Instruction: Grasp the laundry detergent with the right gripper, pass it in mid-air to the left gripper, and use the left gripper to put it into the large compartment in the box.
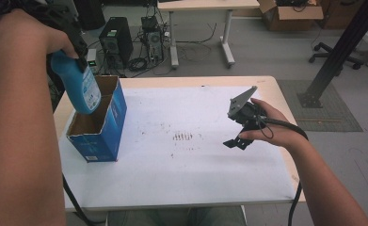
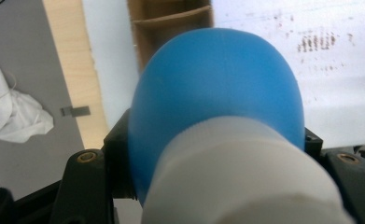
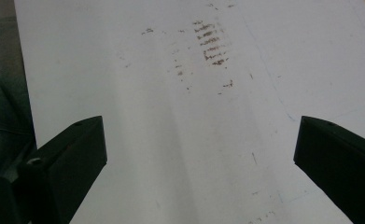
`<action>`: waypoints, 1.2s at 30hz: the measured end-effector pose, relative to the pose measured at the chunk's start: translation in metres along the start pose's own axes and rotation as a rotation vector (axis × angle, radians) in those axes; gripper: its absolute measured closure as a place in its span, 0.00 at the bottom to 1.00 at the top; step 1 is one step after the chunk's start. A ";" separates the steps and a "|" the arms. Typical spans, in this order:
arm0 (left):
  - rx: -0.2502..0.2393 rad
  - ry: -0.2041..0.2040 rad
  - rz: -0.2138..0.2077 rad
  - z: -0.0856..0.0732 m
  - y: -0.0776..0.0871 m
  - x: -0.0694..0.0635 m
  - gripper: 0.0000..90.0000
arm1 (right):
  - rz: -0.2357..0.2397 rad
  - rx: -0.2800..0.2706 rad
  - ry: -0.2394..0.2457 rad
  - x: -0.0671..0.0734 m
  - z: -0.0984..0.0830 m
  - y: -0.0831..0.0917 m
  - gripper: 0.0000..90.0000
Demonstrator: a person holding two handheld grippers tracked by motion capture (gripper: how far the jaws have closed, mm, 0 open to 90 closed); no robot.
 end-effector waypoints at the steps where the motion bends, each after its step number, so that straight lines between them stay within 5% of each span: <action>1: -0.008 0.018 -0.003 0.001 -0.001 0.004 0.42 | -0.001 0.003 0.002 0.000 0.001 0.001 0.03; 5: -0.032 0.052 -0.004 0.002 -0.001 0.011 0.42 | -0.004 0.004 0.009 0.000 0.003 0.000 0.03; 15: -0.026 0.060 -0.020 0.003 -0.007 0.017 0.42 | 0.001 0.012 0.009 0.000 0.006 -0.004 0.03; 36: 0.038 0.033 -0.043 0.017 -0.059 0.016 0.42 | 0.005 0.009 0.017 0.005 0.008 -0.007 0.03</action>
Point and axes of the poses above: each handheld gripper's, and its own axes: y roughly backward along the jaws, z roughly out of its top, x roughly to its left, the point moved 3 cm from there along -y, roughly forward along the jaws, and after that the axes turned 13 degrees about x, right-handed, at the moved point
